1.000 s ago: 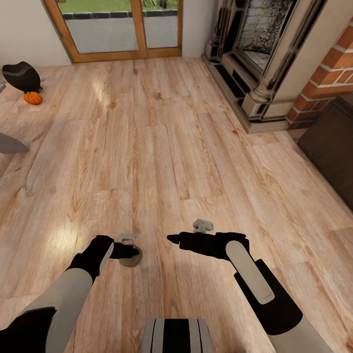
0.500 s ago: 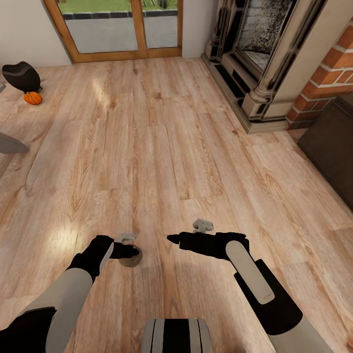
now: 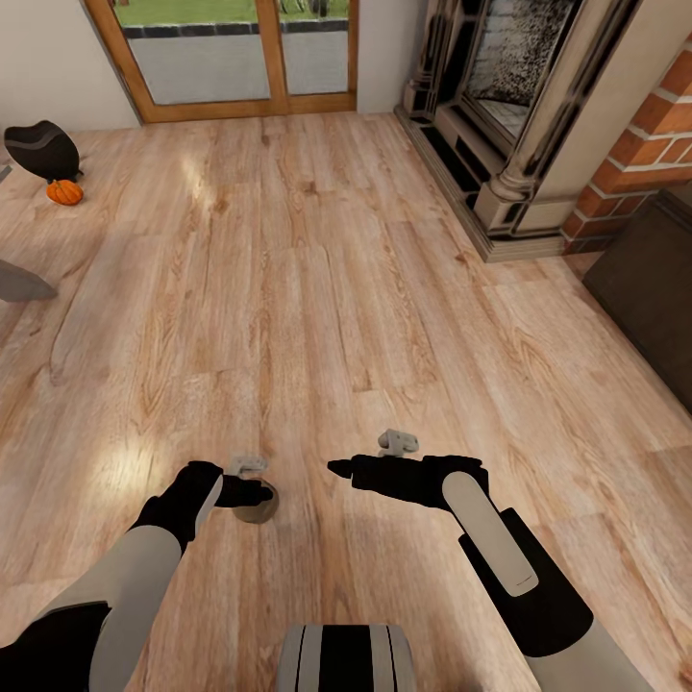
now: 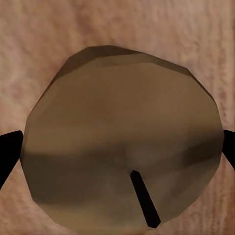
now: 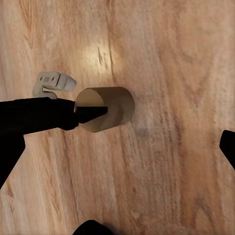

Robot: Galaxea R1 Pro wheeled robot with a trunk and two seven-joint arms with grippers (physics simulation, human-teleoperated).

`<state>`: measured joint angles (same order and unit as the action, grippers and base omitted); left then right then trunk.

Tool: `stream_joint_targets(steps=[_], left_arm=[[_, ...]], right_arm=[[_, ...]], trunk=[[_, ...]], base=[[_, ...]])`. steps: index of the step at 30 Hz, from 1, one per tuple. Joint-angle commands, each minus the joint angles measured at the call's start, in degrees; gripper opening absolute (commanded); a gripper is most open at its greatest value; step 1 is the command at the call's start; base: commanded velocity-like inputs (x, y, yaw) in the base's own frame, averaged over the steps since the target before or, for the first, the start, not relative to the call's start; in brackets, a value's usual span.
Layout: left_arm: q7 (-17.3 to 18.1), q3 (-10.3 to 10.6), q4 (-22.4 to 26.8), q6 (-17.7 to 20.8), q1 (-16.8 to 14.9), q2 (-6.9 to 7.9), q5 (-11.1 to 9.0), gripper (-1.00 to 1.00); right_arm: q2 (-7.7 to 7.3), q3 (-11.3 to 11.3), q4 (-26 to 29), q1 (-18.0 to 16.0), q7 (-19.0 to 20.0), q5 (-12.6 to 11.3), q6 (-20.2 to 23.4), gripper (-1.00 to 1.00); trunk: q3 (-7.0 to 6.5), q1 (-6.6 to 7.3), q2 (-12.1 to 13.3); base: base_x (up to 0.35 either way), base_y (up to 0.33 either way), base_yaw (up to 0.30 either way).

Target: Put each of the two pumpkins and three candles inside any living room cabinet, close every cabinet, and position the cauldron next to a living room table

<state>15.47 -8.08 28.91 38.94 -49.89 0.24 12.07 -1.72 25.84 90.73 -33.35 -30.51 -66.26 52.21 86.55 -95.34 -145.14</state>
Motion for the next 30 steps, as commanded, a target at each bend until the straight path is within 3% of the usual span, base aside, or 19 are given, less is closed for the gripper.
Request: stream_joint_targets(steps=[1, 4, 17, 22, 26, 30], left_arm=[[0.5, -0.4, 0.0, 0.1, 0.0, -0.03, 1.7, -1.00], [0.3, -0.4, 0.1, 0.1, 0.0, -0.04, 1.6, -1.00], [0.5, -0.5, 0.1, 0.9, 0.0, 0.07, 1.5, -1.00], [0.6, -0.5, 2.1, 3.5, 0.0, 0.16, 1.4, -1.00], [0.8, -0.3, 13.0, 9.6, 0.3, 0.10, 1.4, -1.00], [0.9, -0.3, 28.7, 18.7, 2.9, 0.11, 1.3, -1.00]], right_arm=[[-0.04, 0.1, 0.1, 0.0, -0.6, -0.5, 0.0, 1.00], [-0.04, 0.1, 0.1, 0.0, -0.6, -0.5, 0.0, 1.00], [-0.08, 0.0, 0.0, 0.0, -0.8, -0.6, 0.0, 1.00], [-0.22, -0.1, -0.1, 0.0, -1.3, -0.6, 0.0, 1.00], [-0.43, -1.4, -0.1, 0.0, -4.5, -0.6, 0.0, 1.00], [-0.47, -2.1, -0.1, 0.0, -9.3, -0.7, 0.0, 1.00]], trunk=[[0.05, -0.01, 0.0], [0.05, -0.01, 0.0], [-2.83, 0.33, 0.2], [-3.94, 0.46, 0.2], [-4.83, 0.56, 0.3], [-5.71, 0.67, 0.3]], base=[[0.000, 0.000, 0.000], [0.000, 0.000, 0.000], [0.000, 0.000, 0.000], [0.000, 0.000, 0.000], [0.000, 0.000, 0.000], [0.000, 0.000, 0.000]])
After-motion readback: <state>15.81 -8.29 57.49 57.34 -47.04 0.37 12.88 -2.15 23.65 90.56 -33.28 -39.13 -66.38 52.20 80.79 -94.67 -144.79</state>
